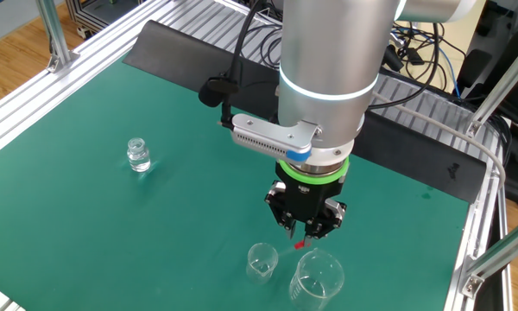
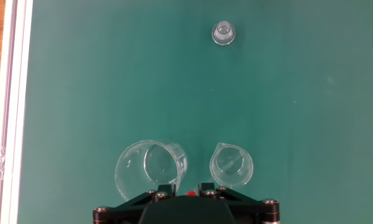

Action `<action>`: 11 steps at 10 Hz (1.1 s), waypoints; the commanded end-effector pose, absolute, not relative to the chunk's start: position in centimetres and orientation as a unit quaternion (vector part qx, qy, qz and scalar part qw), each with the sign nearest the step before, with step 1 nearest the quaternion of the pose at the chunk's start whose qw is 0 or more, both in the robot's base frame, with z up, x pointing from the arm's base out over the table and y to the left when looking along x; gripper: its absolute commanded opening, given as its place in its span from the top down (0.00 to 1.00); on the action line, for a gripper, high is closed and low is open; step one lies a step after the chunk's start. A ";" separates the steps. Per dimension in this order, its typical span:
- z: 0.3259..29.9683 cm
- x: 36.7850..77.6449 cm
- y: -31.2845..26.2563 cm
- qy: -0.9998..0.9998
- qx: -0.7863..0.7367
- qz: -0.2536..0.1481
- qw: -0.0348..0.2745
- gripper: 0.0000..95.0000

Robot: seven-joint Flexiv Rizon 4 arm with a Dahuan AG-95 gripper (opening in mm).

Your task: Transfer liquid using a dropper

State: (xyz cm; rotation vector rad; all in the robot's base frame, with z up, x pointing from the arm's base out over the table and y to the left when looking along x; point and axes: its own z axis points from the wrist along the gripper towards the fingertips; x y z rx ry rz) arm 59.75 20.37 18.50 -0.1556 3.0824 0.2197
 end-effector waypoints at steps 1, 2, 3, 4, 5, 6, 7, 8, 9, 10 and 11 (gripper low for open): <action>17.8 59.4 19.5 0.998 -0.014 0.034 -0.047 1.00; 17.6 59.1 19.6 0.998 -0.008 0.030 -0.049 1.00; 17.0 58.1 19.9 0.999 0.007 0.026 -0.045 1.00; 16.4 57.5 20.0 0.999 0.009 0.026 -0.046 1.00; 15.9 56.9 20.0 0.999 0.009 0.026 -0.047 1.00; 15.6 56.5 20.1 0.999 0.010 0.025 -0.048 1.00; 16.0 56.2 20.2 0.998 0.013 0.021 -0.053 1.00; 16.5 56.2 20.2 0.998 0.015 0.016 -0.053 1.00; 17.1 56.2 20.3 0.999 0.006 0.010 -0.052 1.00; 17.6 56.2 20.3 0.999 0.000 0.005 -0.051 1.00; 18.0 56.1 20.4 0.999 -0.003 0.004 -0.049 1.00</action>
